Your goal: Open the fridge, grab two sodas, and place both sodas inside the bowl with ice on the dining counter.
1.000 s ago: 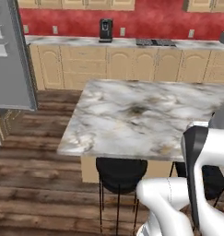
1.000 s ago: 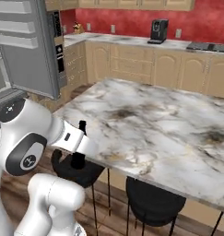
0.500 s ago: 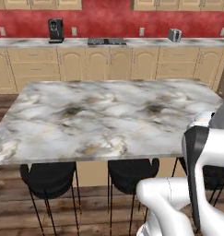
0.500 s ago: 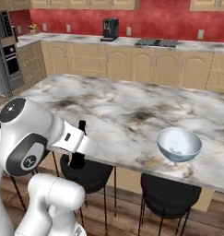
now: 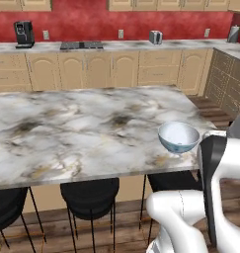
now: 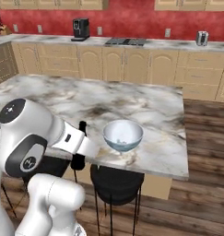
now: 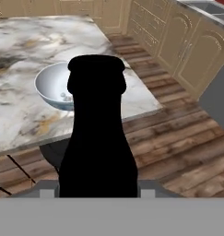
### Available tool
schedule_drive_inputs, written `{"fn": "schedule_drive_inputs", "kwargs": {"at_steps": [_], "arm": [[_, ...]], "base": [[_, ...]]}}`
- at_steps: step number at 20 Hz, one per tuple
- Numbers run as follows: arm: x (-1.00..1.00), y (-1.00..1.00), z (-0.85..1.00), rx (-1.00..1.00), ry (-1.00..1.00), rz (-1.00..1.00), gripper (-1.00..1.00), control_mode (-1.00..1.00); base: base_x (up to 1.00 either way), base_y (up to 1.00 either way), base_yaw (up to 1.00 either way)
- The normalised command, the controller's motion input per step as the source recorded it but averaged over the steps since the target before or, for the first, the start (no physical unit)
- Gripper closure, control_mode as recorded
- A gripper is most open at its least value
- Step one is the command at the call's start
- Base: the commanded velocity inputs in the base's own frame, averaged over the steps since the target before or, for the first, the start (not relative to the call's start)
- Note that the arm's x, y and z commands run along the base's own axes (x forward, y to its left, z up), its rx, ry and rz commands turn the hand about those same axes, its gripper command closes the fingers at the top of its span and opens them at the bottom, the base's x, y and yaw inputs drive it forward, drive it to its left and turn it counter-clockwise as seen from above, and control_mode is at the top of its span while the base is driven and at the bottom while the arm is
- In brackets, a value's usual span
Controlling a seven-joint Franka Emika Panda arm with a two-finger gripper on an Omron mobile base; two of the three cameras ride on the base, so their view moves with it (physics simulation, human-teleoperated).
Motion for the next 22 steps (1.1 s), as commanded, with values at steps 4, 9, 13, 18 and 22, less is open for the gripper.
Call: {"fn": "schedule_drive_inputs", "kwargs": {"at_steps": [4,9,13,18,22], "arm": [[0.0,0.0,0.0,0.0,0.0,0.0,1.0,1.0],[0.2,0.0,0.0,0.01,0.02,0.01,1.0,-1.0],[0.98,-0.21,0.0,0.1,0.07,0.11,1.0,-1.0],[0.85,-0.14,0.0,0.02,0.14,0.18,1.0,-1.0],[0.59,0.0,-0.04,-0.01,0.18,0.11,1.0,-1.0]], "base": [[0.53,-0.37,-0.01],[0.64,-0.07,0.01],[0.0,0.0,0.0],[0.0,0.0,0.0],[0.0,0.0,0.0]]}}
